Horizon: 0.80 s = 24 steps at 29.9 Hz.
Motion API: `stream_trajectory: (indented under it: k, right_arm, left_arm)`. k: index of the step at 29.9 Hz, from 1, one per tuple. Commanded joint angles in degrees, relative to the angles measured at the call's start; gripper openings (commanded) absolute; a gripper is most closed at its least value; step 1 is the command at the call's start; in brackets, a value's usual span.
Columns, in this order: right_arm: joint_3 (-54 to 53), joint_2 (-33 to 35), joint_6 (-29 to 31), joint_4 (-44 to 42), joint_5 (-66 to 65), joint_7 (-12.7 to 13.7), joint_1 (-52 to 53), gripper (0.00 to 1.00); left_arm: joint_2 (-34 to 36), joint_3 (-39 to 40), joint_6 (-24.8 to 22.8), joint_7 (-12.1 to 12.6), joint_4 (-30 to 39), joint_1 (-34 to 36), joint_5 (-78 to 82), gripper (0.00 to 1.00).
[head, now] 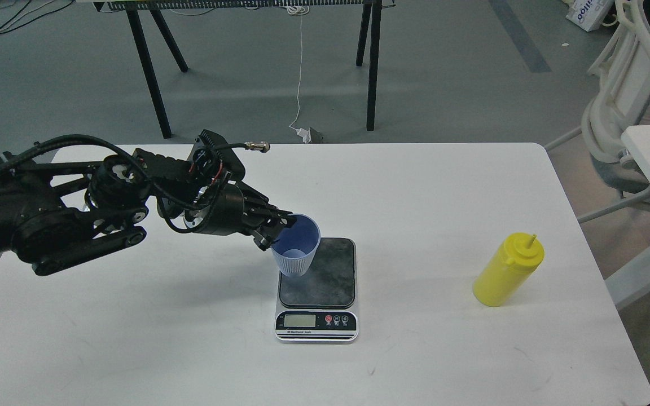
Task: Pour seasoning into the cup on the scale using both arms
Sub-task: 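Carry the blue cup and set it on the scale with the left gripper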
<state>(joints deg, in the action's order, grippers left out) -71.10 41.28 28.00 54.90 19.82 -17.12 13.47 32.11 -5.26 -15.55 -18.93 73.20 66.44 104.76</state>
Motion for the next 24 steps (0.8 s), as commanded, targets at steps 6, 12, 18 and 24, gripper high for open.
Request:
stream_trajectory:
  k: [6,12,18,24]
  right_arm:
    - [-0.1,0.0,0.0,0.0,0.0,0.0,0.0,1.00]
    - [0.0,0.0,0.0,0.0,0.0,0.1,0.0,1.00]
    - [0.0,0.1,0.0,-0.3,0.0,0.1,-0.2,1.00]
    - [0.0,0.0,0.0,-0.1,0.0,0.1,-0.5,1.00]
  left_arm:
    - [-3.2,0.9,0.9,0.9,-2.2,-2.5,-0.5,0.07]
    - [-6.4,1.7,1.3,2.3,-4.5,-2.7,-0.8,0.10]
    - [-6.8,1.5,1.4,2.3,-4.6,-2.8,-1.3,0.13]
    - [-6.4,1.3,1.3,1.9,-4.6,-2.8,-1.3,0.28]
